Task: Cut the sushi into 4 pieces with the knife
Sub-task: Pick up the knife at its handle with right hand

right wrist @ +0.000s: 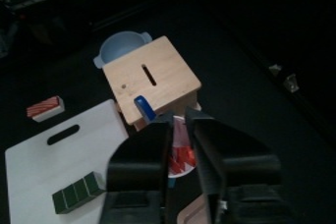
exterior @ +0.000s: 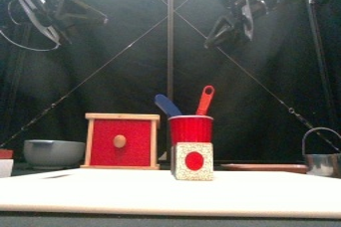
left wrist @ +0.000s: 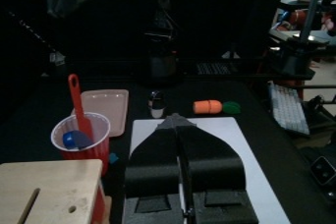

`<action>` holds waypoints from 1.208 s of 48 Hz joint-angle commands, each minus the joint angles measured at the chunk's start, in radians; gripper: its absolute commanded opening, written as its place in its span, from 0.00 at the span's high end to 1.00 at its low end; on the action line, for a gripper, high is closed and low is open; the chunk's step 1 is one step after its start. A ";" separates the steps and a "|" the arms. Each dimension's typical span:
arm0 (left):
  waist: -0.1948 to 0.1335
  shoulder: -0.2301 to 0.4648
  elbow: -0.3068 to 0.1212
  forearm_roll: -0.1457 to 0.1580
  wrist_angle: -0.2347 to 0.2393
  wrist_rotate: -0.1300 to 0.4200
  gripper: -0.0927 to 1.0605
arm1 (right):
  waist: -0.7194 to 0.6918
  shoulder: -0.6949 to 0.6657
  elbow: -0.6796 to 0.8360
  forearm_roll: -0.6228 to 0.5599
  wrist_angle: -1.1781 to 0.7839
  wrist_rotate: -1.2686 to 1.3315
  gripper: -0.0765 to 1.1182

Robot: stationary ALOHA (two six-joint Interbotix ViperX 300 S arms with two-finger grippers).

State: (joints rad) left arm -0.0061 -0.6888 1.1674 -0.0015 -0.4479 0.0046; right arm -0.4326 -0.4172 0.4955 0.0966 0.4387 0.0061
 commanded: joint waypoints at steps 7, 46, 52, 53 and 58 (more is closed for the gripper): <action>0.003 0.003 0.005 -0.002 -0.009 -0.003 0.92 | -0.011 0.127 -0.149 0.005 0.227 -0.043 0.11; 0.000 0.002 0.034 -0.023 -0.008 -0.006 0.92 | -0.083 0.485 -0.396 0.061 0.621 -0.244 0.11; 0.000 0.002 0.034 -0.023 -0.008 -0.005 0.92 | -0.084 0.495 -0.397 0.058 0.646 -0.247 0.11; 0.002 0.002 0.034 -0.023 -0.008 -0.005 0.92 | -0.084 0.497 -0.397 0.057 0.650 -0.247 0.11; 0.002 0.002 0.037 -0.023 -0.008 -0.005 0.92 | -0.083 0.502 -0.396 0.055 0.663 -0.249 0.11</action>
State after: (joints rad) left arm -0.0061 -0.6888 1.2149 -0.0215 -0.4479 0.0000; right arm -0.5154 0.1028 0.1212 0.1519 1.0953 -0.2393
